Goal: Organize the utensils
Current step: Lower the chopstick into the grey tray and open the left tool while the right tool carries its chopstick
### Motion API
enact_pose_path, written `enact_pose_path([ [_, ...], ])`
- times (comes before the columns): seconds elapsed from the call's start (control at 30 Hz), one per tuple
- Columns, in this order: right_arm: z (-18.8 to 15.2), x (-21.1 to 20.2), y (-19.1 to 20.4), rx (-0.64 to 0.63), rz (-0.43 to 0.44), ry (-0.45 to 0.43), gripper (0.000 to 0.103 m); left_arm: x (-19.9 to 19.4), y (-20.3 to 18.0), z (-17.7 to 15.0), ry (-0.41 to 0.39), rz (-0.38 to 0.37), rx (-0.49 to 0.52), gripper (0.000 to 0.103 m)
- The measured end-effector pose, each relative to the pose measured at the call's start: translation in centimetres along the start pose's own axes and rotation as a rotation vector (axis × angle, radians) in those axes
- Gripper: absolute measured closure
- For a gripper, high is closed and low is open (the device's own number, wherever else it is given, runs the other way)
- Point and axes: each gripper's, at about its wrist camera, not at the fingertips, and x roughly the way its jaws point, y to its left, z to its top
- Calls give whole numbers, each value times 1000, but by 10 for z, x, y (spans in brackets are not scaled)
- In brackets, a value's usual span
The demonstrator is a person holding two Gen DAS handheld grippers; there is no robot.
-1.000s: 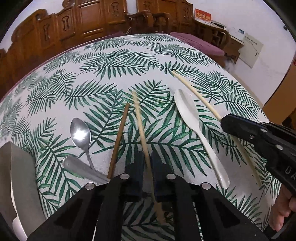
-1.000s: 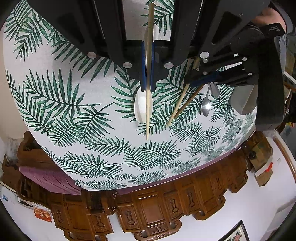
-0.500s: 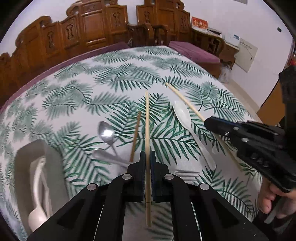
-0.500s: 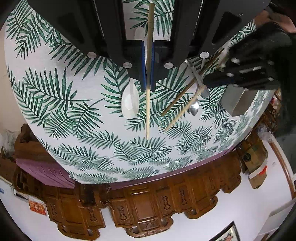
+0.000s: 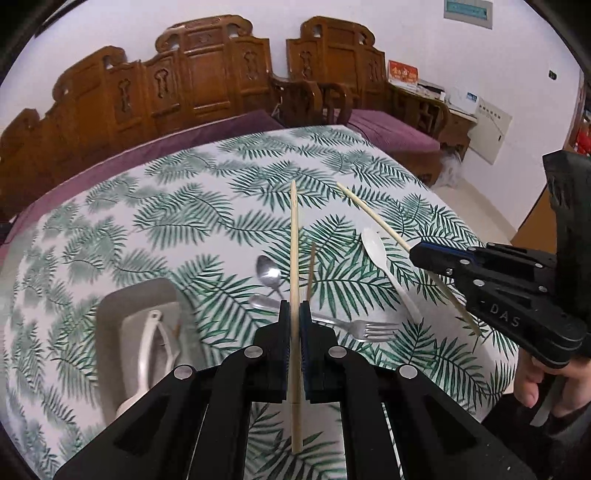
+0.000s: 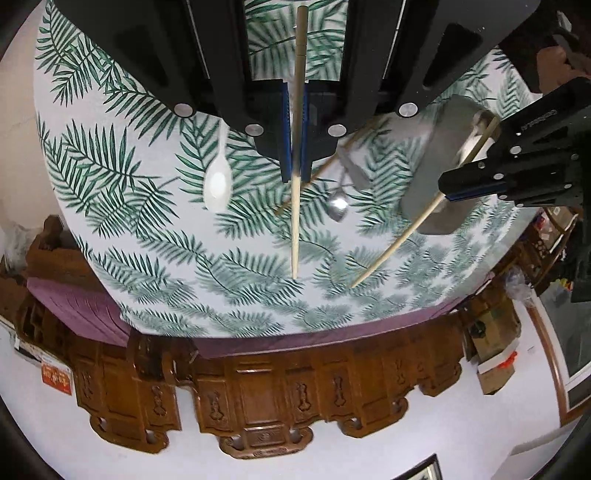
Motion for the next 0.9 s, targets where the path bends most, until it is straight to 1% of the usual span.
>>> enact_pose_path([
  [0.2,11,-25,30,-31,14,-21,97,-32,19,-4,-17,25,-9,99],
  [0.3,16,-35,43,-38,23,-25,97,-42,31,-9,-16,27,-27,99],
  [0.43,21,-39,58,-45,36,-16,97,-49,51,-17,-3,32,-50,99],
  [0.67,21,-25,76,-58,49,19,97,-44,89,-30,27,29,-95,99],
  [0.9,17,0,92,-73,78,63,97,-15,122,-53,92,19,-154,99],
])
